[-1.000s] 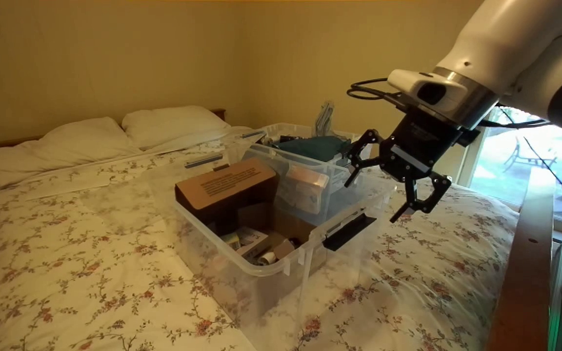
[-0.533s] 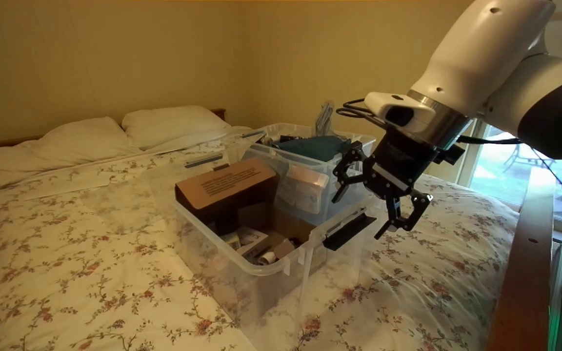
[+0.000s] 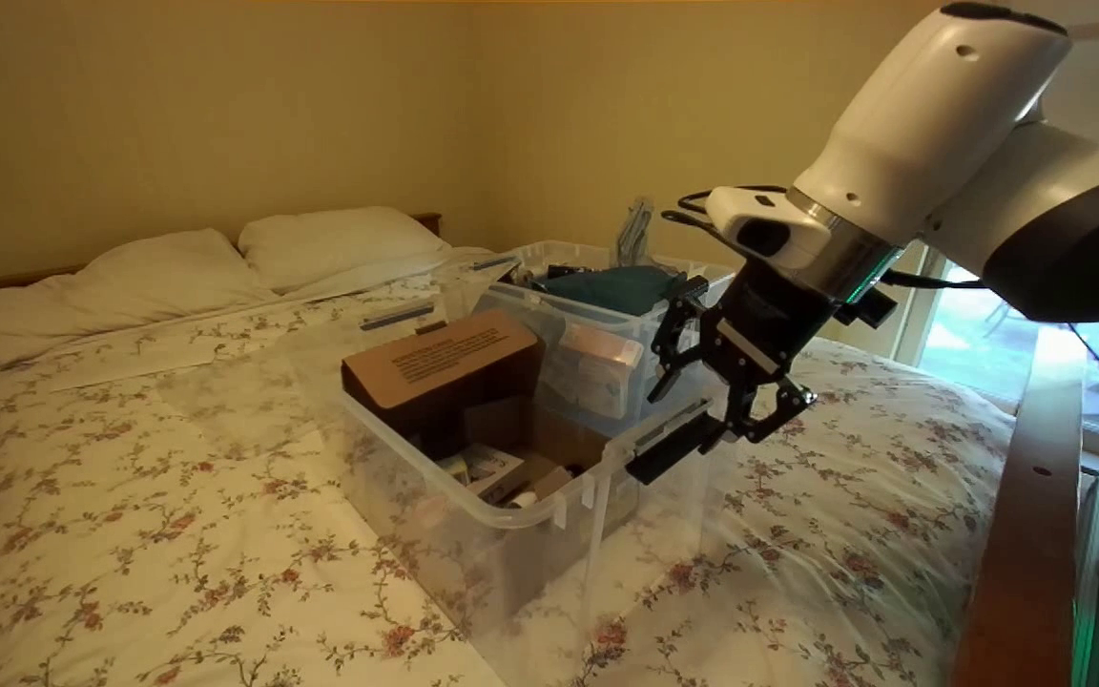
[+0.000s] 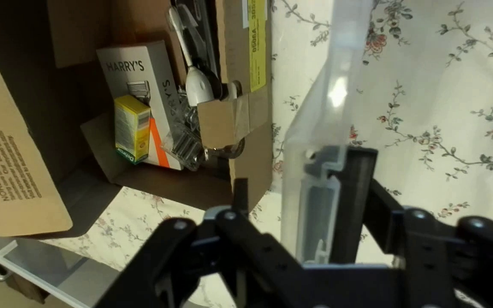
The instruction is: Pull the storage bin on the left forward
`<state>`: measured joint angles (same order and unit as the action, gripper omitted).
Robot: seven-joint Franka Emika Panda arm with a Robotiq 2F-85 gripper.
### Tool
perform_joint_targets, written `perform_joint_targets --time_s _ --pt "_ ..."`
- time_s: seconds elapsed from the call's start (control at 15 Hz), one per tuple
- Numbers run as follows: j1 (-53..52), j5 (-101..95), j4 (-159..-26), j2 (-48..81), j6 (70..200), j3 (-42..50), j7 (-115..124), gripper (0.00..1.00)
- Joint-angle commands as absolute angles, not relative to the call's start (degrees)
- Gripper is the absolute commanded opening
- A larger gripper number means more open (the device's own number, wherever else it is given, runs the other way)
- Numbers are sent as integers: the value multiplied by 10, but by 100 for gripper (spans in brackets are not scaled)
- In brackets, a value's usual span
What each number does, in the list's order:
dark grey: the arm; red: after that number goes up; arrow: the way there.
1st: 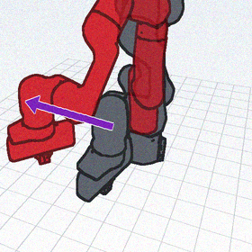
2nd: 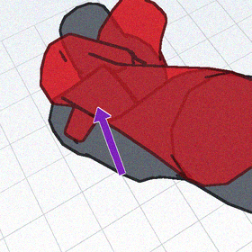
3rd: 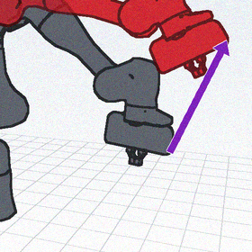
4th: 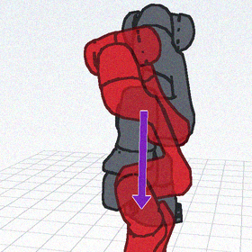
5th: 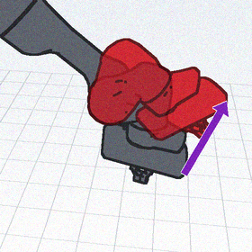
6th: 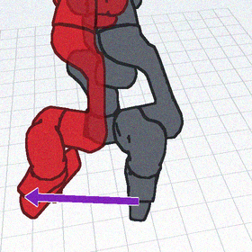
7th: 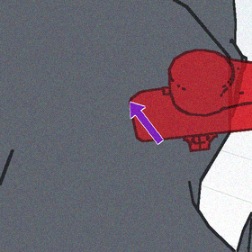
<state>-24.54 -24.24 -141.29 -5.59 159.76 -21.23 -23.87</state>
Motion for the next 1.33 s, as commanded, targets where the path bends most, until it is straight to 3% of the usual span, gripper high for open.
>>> perform_joint_targets --time_s 0.0,0.27,0.53,1.2,1.27 --pt "-222 -319 -1389 -27 1593 -217 -167 37" --pt "-240 -327 -1405 -50 1576 -226 -143 12" --pt "-268 -217 -1469 -95 1579 -238 -209 3" --pt "-336 -201 -1614 -351 1522 -326 -62 6" --pt "-344 -195 -1575 -341 1488 -342 -44 6"
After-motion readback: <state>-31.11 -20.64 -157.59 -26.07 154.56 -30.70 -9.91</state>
